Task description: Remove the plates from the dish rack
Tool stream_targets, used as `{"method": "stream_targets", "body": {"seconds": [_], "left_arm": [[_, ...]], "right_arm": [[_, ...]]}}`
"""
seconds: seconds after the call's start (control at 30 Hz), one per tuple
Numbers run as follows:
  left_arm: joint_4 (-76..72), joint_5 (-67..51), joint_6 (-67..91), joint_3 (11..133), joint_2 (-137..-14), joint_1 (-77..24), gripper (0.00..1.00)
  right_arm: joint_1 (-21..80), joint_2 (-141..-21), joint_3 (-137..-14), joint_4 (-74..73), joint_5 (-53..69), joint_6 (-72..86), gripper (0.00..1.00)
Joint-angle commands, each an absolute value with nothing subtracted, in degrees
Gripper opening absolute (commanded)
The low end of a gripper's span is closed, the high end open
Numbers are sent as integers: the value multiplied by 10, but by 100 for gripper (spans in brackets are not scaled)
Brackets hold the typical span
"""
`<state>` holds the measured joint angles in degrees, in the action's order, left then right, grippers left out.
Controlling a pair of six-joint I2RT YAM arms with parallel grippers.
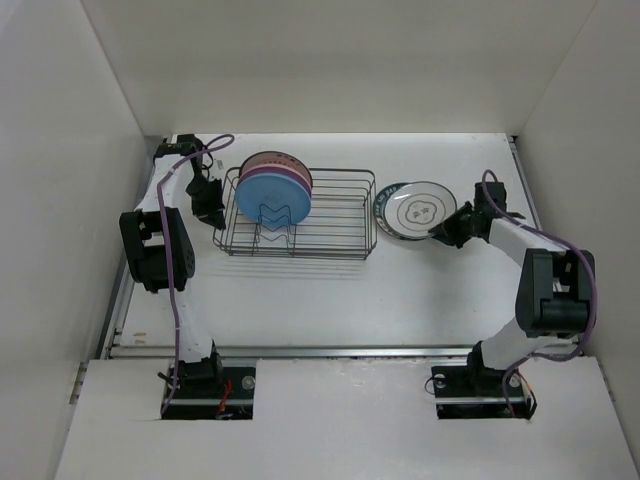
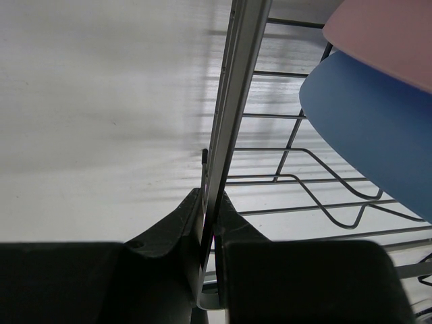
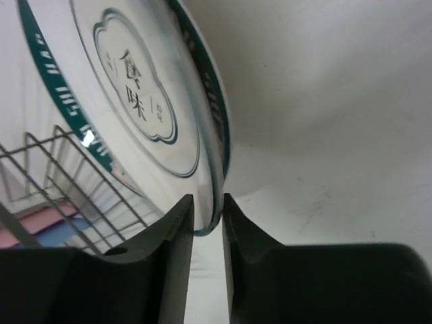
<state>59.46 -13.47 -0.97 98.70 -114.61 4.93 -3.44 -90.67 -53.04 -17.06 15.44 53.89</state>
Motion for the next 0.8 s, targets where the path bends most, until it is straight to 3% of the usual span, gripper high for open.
{"method": "stream_targets", "body": {"seconds": [0.0, 0.13, 0.17, 0.37, 0.47, 0.63, 0.77], "left_arm": [[615, -75, 13, 983, -1172, 60, 0], [615, -75, 13, 983, -1172, 60, 0], [615, -75, 13, 983, -1172, 60, 0], [615, -75, 13, 988, -1177, 55, 0], [615, -75, 13, 993, -1177, 54, 0], [621, -75, 13, 993, -1182, 49, 0], [621, -69, 13, 993, -1176, 49, 0]], "right_arm": [[-38, -920, -568, -162, 178, 507, 31], [-38, -932, -611, -260, 136, 472, 68], [-38, -932, -624, -271, 114, 467, 98], [58, -877, -694, -312, -45, 404, 100], [168, -866, -737, -278, -113, 312, 100], [338, -944, -850, -207, -28, 138, 96], [408, -1045, -976, -207, -7, 67, 90]]}}
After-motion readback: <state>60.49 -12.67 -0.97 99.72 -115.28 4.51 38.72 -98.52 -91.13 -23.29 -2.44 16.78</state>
